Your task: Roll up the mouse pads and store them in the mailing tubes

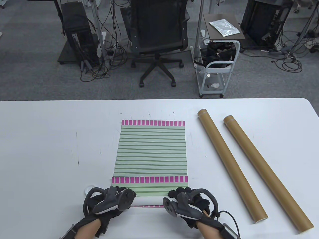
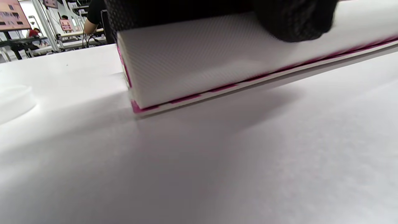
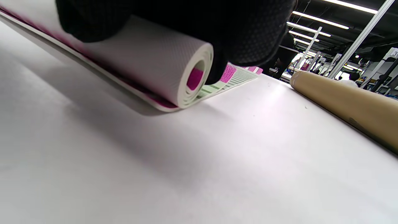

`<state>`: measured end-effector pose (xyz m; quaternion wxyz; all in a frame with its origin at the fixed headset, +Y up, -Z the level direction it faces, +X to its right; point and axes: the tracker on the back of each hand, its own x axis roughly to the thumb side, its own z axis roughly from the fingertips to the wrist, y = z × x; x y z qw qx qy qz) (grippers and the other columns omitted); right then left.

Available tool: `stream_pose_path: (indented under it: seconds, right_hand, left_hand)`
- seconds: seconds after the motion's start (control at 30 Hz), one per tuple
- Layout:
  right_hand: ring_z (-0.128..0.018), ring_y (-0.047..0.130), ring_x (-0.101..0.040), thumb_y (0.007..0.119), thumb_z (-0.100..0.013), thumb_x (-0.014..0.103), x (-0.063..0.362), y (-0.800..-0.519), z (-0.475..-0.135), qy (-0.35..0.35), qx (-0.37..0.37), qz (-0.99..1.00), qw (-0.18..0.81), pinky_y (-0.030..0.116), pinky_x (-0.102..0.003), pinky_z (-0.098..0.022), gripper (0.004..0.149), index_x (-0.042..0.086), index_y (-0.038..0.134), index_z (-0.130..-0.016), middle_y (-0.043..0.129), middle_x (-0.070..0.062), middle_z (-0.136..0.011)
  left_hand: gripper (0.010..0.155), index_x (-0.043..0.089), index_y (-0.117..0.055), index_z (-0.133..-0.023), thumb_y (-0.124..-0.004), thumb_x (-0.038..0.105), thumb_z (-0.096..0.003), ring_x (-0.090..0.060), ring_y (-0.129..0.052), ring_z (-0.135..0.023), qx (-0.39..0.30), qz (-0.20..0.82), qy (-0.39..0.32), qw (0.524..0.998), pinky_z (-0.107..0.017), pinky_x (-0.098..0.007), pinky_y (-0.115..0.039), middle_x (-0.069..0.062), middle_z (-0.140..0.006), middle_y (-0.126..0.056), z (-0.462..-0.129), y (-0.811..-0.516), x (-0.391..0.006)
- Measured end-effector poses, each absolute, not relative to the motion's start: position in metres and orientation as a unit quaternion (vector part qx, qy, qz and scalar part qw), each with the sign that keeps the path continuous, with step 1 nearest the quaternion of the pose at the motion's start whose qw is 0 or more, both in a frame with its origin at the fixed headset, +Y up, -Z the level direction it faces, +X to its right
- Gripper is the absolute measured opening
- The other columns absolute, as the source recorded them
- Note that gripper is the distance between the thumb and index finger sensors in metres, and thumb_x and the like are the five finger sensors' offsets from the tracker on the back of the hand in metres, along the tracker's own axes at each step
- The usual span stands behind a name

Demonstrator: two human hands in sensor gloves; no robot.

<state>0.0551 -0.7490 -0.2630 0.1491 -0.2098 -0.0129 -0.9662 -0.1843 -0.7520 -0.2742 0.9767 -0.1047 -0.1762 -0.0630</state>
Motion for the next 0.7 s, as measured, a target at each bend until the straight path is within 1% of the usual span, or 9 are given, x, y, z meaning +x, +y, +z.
stream_pose_path:
  seconds: [0.1, 0.2, 0.3, 0.37, 0.43, 0.5, 0.53, 0.6, 0.7]
  right_hand:
    - [-0.074, 0.090, -0.021, 0.070, -0.039, 0.039, 0.053, -0.748, -0.260, -0.039, -0.217, -0.964, 0.151, 0.078, -0.038, -0.056, 0.054, 0.031, 0.067, -0.092, 0.082, 0.004, -0.090]
    - [-0.073, 0.090, -0.022, 0.066, -0.038, 0.036, 0.054, -0.753, -0.259, -0.007, -0.230, -0.961, 0.153, 0.078, -0.039, -0.056, 0.054, 0.028, 0.068, -0.092, 0.083, 0.002, -0.088]
    - [-0.074, 0.089, -0.023, 0.063, -0.039, 0.034, 0.055, -0.755, -0.260, -0.014, -0.226, -0.963, 0.146, 0.078, -0.040, -0.056, 0.054, 0.027, 0.067, -0.093, 0.082, 0.001, -0.089]
    - [-0.075, 0.088, -0.023, 0.063, -0.040, 0.034, 0.055, -0.754, -0.260, -0.016, -0.226, -0.963, 0.148, 0.077, -0.040, -0.056, 0.054, 0.027, 0.067, -0.093, 0.082, 0.000, -0.090]
    - [-0.076, 0.088, -0.024, 0.062, -0.040, 0.034, 0.055, -0.754, -0.259, -0.016, -0.227, -0.962, 0.153, 0.077, -0.040, -0.057, 0.055, 0.027, 0.065, -0.094, 0.080, -0.001, -0.092]
    - [-0.079, 0.086, -0.022, 0.066, -0.040, 0.036, 0.056, -0.748, -0.259, -0.013, -0.226, -0.963, 0.145, 0.076, -0.041, -0.058, 0.054, 0.029, 0.065, -0.094, 0.079, 0.001, -0.093]
    - [-0.080, 0.086, -0.024, 0.070, -0.039, 0.042, 0.055, -0.744, -0.259, 0.003, -0.224, -0.966, 0.126, 0.076, -0.042, -0.059, 0.056, 0.031, 0.066, -0.093, 0.079, 0.001, -0.094]
    - [-0.078, 0.087, -0.024, 0.074, -0.038, 0.041, 0.051, -0.740, -0.258, 0.001, -0.225, -0.967, 0.116, 0.077, -0.042, -0.057, 0.053, 0.032, 0.069, -0.090, 0.080, 0.002, -0.092]
    - [-0.074, 0.090, -0.020, 0.075, -0.037, 0.039, 0.050, -0.747, -0.260, 0.011, -0.223, -0.963, 0.151, 0.079, -0.039, -0.055, 0.054, 0.032, 0.067, -0.091, 0.082, 0.005, -0.089]
  left_hand:
    - [0.054, 0.046, -0.072, -0.090, -0.075, 0.049, -0.0366, -0.009, -0.089, -0.086, -0.109, -0.061, -0.179, 0.976, -0.069, -0.031, -0.079, 0.017, -0.092, -0.085, -0.272, -0.751, -0.183]
    - [0.055, 0.043, -0.069, -0.094, -0.073, 0.047, -0.0386, -0.013, -0.087, -0.089, -0.093, -0.088, -0.178, 0.976, -0.071, -0.033, -0.078, 0.014, -0.096, -0.082, -0.266, -0.752, -0.177]
    - [0.058, 0.047, -0.069, -0.092, -0.075, 0.055, -0.0353, -0.008, -0.087, -0.090, -0.035, -0.100, -0.185, 0.977, -0.069, -0.029, -0.079, 0.018, -0.096, -0.082, -0.259, -0.750, -0.172]
    - [0.055, 0.049, -0.070, -0.090, -0.076, 0.054, -0.0360, -0.006, -0.090, -0.087, -0.027, -0.128, -0.181, 0.975, -0.067, -0.027, -0.081, 0.020, -0.093, -0.085, -0.260, -0.751, -0.170]
    - [0.054, 0.049, -0.070, -0.089, -0.074, 0.052, -0.0359, -0.005, -0.090, -0.086, -0.028, -0.123, -0.177, 0.976, -0.067, -0.027, -0.081, 0.021, -0.091, -0.085, -0.261, -0.752, -0.170]
    - [0.051, 0.048, -0.070, -0.090, -0.071, 0.048, -0.0385, -0.006, -0.090, -0.087, -0.044, -0.111, -0.174, 0.977, -0.068, -0.029, -0.080, 0.020, -0.092, -0.085, -0.262, -0.752, -0.171]
    - [0.051, 0.048, -0.069, -0.091, -0.069, 0.046, -0.0400, -0.007, -0.089, -0.088, -0.050, -0.111, -0.172, 0.977, -0.069, -0.029, -0.080, 0.020, -0.093, -0.084, -0.263, -0.753, -0.171]
    - [0.051, 0.047, -0.069, -0.091, -0.069, 0.044, -0.0405, -0.008, -0.089, -0.089, -0.051, -0.113, -0.172, 0.977, -0.069, -0.030, -0.079, 0.019, -0.094, -0.084, -0.263, -0.753, -0.169]
    - [0.051, 0.047, -0.068, -0.092, -0.067, 0.044, -0.0409, -0.008, -0.088, -0.089, -0.052, -0.124, -0.172, 0.976, -0.070, -0.030, -0.079, 0.018, -0.095, -0.083, -0.264, -0.754, -0.167]
